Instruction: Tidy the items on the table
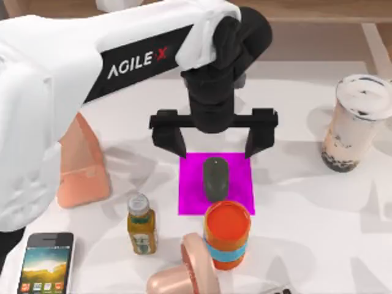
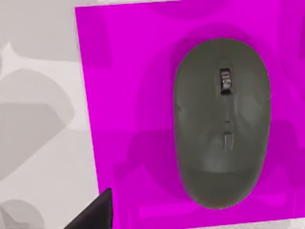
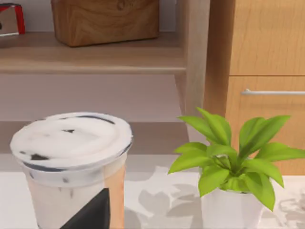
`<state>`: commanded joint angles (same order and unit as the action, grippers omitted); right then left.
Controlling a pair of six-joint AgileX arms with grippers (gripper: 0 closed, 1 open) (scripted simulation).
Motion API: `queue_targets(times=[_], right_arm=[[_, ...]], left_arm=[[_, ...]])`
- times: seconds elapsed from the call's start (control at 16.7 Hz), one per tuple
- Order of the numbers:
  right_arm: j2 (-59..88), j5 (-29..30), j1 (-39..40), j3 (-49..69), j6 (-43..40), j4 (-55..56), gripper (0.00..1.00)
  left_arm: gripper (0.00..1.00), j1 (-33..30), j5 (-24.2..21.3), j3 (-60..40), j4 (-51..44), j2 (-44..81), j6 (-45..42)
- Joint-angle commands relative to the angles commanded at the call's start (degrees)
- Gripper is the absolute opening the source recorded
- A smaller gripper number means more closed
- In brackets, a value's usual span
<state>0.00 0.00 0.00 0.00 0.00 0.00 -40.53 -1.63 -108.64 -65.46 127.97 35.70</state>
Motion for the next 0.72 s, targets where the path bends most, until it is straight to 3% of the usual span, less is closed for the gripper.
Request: queue_targets(times=[0.36,0.72], right_arm=[[0.0,0.0,0.0,0.0,0.0,0.0,1.0],[0.0,0.0,0.0,0.0,0.0,0.0,1.0]], left_arm=[[1.0,4.23,-1.24,11.3,0.81,-21.92,-9.59],[1.0,11.97,-0.59,31.44,3.27,-42.51,-16.52]])
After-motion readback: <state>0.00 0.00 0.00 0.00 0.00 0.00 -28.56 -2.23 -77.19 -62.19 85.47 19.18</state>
